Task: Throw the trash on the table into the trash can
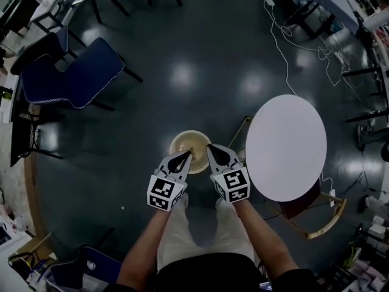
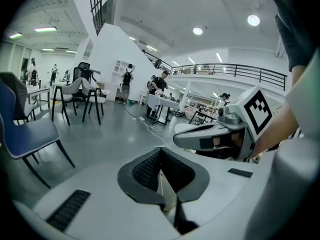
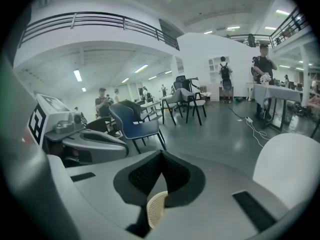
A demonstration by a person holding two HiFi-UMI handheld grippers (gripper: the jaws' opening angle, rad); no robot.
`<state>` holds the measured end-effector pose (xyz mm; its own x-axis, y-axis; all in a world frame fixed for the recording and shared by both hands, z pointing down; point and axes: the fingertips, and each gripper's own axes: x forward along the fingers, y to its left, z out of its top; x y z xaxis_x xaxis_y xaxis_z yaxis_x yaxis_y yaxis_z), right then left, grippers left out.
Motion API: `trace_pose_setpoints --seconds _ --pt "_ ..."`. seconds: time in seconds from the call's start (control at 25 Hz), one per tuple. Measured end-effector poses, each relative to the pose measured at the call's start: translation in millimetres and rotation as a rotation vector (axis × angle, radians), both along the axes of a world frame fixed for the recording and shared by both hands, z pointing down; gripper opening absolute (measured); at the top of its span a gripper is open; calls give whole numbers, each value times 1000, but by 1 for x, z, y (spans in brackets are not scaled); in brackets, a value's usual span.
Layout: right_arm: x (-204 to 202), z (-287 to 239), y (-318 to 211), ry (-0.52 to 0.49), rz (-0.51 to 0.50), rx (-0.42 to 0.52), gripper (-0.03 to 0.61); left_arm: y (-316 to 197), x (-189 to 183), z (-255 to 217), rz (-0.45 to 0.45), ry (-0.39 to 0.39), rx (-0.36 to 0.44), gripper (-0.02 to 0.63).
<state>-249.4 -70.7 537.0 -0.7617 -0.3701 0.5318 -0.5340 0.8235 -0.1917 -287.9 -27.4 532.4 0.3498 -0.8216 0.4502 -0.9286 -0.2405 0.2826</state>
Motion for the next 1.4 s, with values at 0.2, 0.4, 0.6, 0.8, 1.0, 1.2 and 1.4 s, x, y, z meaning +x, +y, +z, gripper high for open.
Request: trace_pose_setpoints --seconds 0.2,0.4,0.6,0.8,1.0,1.2,1.4 --pt "18 -62 5 -41 -5 42 18 -4 21 -73 -17 21 83 15" --pt "54 -123 10 -71 -25 98 18 -2 72 -127 10 3 136 15" --pt "86 -179 13 -131 -35 142 18 1 110 -175 10 -15 187 15" --pt "126 -231 20 -201 -50 201 18 2 148 -219 5 -20 239 15" --pt "183 -274 14 -253 -65 249 18 -12 210 -267 32 -38 320 15" --pt "235 -304 8 -287 -80 276 18 -21 266 -298 53 -57 371 15" --pt "275 -323 0 -289 -104 325 18 -30 301 -316 41 -63 394 15"
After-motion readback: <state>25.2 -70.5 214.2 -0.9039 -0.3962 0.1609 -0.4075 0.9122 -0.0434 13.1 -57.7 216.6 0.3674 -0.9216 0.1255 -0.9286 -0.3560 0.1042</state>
